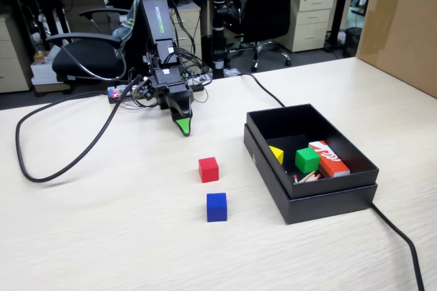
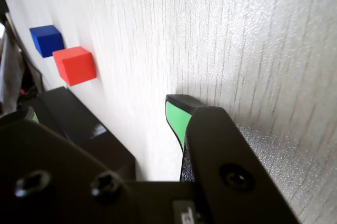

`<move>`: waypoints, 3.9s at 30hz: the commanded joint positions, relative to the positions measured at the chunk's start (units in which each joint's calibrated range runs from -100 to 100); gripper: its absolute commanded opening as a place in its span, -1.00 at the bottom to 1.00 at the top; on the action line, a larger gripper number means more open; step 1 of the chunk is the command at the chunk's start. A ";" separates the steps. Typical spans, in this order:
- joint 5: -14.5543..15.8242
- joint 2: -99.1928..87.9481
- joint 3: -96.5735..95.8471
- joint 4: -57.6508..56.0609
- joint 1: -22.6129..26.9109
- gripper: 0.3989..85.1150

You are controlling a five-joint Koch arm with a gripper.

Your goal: Put the red cube on top of the blue cube

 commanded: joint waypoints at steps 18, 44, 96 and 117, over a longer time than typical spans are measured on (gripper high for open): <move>0.00 -0.86 -0.75 -0.61 0.00 0.14; 0.10 -0.86 -0.57 -0.61 -0.10 0.14; -1.22 21.86 65.16 -62.47 0.63 0.11; -1.07 70.28 100.06 -68.43 -0.15 0.11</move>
